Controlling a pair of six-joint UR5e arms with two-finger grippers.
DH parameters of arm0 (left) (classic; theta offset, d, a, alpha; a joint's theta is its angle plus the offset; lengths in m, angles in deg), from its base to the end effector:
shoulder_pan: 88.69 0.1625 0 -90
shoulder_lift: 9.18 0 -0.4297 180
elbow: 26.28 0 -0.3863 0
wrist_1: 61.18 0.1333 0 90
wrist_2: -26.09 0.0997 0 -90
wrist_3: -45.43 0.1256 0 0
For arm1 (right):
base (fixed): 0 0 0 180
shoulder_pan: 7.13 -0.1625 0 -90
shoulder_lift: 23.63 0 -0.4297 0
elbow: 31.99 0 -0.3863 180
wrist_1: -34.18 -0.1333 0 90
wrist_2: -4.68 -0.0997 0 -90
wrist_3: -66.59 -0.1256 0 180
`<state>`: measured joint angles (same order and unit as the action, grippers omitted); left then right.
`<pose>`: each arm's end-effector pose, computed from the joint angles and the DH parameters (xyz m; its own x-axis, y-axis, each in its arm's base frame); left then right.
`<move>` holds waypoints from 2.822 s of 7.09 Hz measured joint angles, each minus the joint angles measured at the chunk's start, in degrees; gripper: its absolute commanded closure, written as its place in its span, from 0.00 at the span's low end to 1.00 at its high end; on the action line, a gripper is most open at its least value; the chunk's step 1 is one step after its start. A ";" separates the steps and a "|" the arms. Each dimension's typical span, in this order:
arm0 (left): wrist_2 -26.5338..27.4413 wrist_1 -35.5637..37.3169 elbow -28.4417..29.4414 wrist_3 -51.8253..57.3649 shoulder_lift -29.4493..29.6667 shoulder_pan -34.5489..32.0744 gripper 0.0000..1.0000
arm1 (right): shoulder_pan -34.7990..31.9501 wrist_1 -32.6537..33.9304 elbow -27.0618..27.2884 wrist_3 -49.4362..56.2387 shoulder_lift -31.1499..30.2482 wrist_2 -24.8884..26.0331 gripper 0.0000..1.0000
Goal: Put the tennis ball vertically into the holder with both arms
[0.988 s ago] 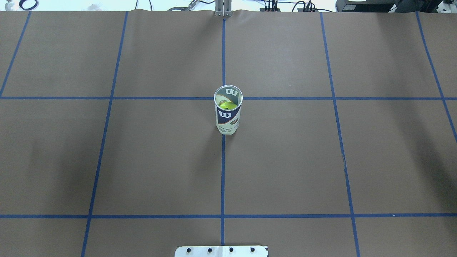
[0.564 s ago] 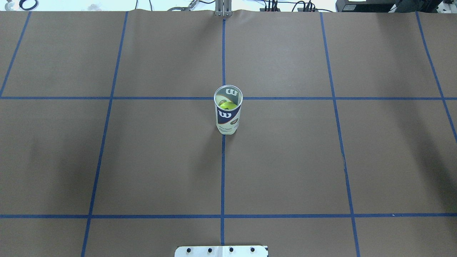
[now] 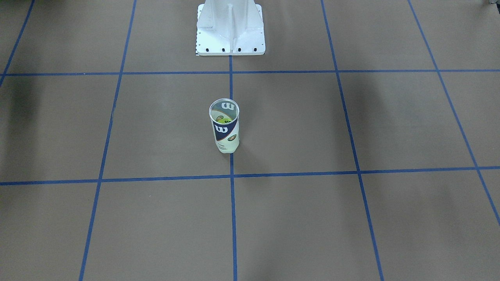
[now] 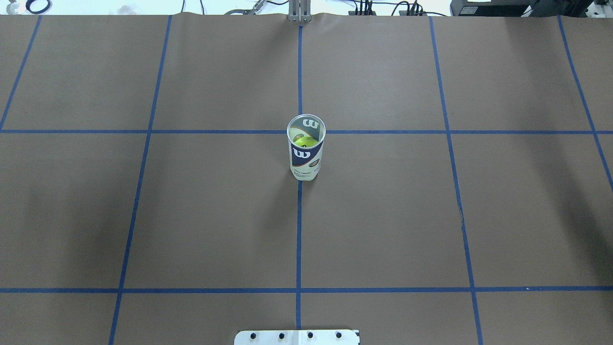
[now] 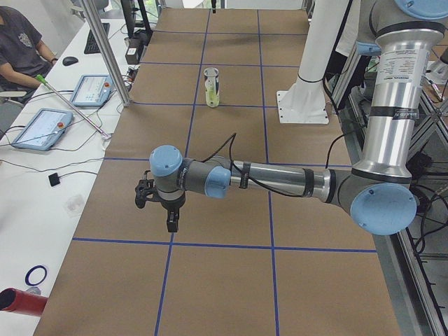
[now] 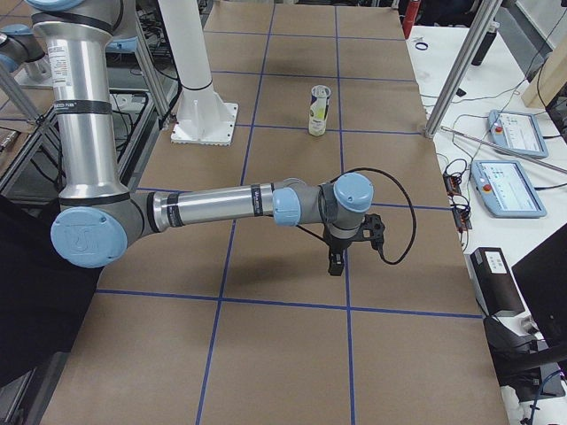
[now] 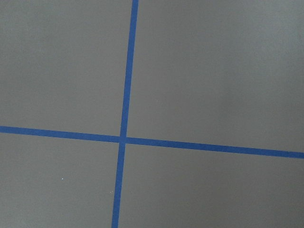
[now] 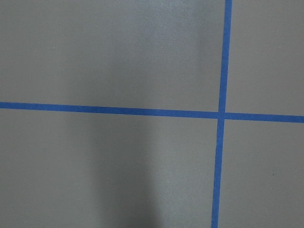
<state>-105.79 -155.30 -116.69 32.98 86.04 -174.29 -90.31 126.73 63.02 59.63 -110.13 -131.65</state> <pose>-0.0081 -0.5398 0.6278 0.7327 -0.0460 -0.6790 0.0843 0.9962 0.0235 -0.0192 -0.5178 0.6101 0.6860 -0.0358 0.7267 0.0352 0.9993 0.0159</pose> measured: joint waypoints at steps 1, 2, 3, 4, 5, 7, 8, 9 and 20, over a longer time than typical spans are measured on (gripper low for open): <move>0.46 2.46 -0.22 1.85 0.36 -0.72 0.00 | -0.03 0.00 0.00 -0.04 -0.03 0.01 0.00; 0.47 3.62 -0.41 2.54 0.41 -1.23 0.00 | -0.04 0.00 -0.02 -0.06 -0.05 0.01 0.00; 0.37 3.93 -0.53 2.62 0.28 -1.46 0.00 | -0.05 0.00 -0.04 -0.09 -0.06 0.01 0.00; 0.28 3.89 -0.53 2.62 0.17 -1.52 0.00 | -0.06 0.00 -0.03 -0.12 -0.06 0.01 0.00; 0.24 3.80 -0.53 2.61 0.20 -1.52 0.00 | -0.06 0.00 -0.03 -0.15 -0.07 0.01 0.00; 0.17 3.68 -0.64 2.60 0.43 -1.51 0.00 | -0.06 0.00 -0.03 -0.16 -0.06 0.01 0.00; 0.15 3.63 -0.64 2.60 0.51 -1.51 0.00 | -0.06 0.00 -0.03 -0.16 -0.02 0.01 0.00; 0.14 3.60 -0.65 2.60 0.55 -1.50 0.00 | -0.06 0.00 -0.05 -0.18 0.01 0.01 0.00; 0.22 3.50 -0.73 3.15 0.19 -1.50 0.00 | -0.05 0.00 -0.17 -0.33 0.11 -0.08 0.00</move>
<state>-105.57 -151.80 -117.42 36.13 86.23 -175.79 -90.36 126.73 62.84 59.30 -110.03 -131.73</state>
